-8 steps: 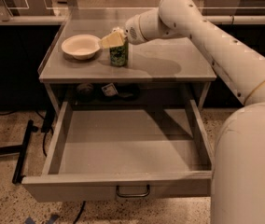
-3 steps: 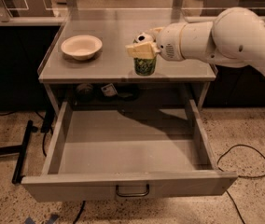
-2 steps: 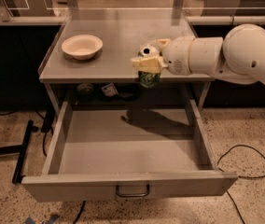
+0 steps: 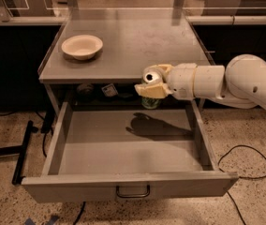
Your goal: Place green can into top drawer
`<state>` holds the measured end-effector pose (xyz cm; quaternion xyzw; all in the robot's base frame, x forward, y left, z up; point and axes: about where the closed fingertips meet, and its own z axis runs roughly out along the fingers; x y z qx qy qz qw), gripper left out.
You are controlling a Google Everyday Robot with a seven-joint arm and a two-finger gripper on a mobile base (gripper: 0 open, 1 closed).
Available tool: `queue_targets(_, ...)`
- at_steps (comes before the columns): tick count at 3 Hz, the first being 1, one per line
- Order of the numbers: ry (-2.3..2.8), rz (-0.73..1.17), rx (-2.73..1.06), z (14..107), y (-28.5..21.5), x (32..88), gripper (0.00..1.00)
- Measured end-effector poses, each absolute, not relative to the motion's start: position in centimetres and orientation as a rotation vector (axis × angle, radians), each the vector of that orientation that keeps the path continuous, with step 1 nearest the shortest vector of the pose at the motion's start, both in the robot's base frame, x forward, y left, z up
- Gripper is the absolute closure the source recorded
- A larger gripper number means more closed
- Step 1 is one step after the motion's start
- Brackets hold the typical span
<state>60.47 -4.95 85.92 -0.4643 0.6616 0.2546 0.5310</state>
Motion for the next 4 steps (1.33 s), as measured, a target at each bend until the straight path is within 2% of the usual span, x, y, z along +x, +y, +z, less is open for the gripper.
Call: queue_targets(4, 1.464, 0.713, -1.289, 77.6, -2.1, 59.5, 1.0)
